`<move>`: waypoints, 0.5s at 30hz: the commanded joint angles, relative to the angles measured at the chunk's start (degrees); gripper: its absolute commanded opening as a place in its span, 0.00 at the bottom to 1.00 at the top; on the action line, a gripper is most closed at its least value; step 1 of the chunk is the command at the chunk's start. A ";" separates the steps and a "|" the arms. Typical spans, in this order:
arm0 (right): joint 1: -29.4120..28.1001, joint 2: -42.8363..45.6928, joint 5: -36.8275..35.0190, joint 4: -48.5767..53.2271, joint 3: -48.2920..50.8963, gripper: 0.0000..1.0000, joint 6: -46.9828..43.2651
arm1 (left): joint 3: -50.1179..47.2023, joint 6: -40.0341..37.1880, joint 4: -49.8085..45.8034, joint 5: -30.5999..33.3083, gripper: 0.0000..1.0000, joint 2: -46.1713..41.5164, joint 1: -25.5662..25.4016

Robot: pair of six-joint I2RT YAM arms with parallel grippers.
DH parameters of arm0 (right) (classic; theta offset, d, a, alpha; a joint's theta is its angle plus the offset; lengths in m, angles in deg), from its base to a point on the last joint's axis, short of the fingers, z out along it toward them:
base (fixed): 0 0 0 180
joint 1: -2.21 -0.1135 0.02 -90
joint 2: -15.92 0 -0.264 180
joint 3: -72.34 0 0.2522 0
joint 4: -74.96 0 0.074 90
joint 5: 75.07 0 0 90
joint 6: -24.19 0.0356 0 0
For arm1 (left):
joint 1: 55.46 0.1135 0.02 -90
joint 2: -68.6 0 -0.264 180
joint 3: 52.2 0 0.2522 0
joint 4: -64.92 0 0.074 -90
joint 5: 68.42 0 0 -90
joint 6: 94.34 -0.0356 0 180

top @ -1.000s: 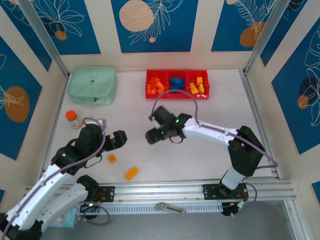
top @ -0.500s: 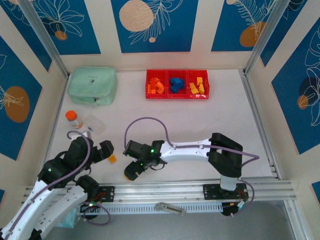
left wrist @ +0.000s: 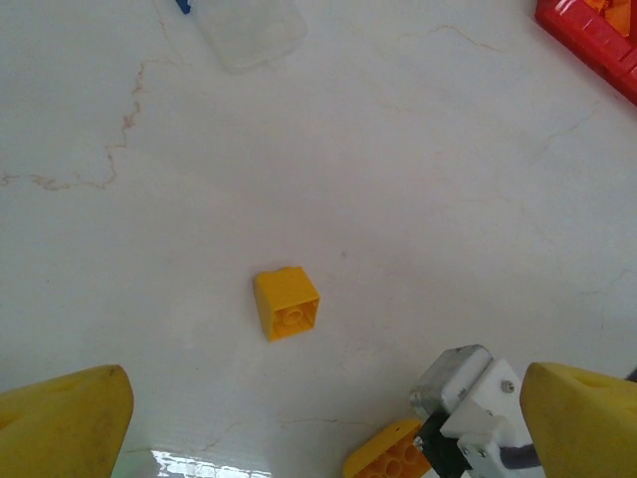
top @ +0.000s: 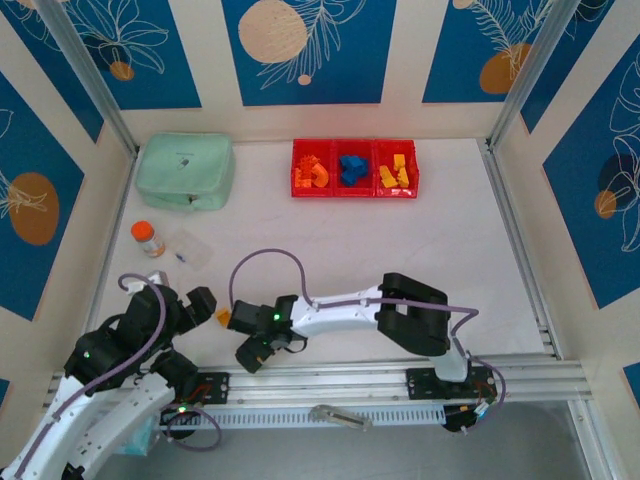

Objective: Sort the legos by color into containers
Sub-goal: Pick up the lego from the bottom-center of the table.

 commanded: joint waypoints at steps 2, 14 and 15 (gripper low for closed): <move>-0.47 -1.00 -3.18 3.93 -2.18 0.82 1.56 | 0.12 0.77 -0.28 0.62 0.99 -0.34 -0.49; 4.43 9.18 -4.42 3.40 2.76 0.54 2.11 | 0.13 -1.53 6.91 -3.41 0.99 3.98 -0.50; 6.07 11.19 -4.60 3.60 3.81 0.54 2.11 | 0.23 -2.17 8.47 -4.14 0.99 5.11 -0.50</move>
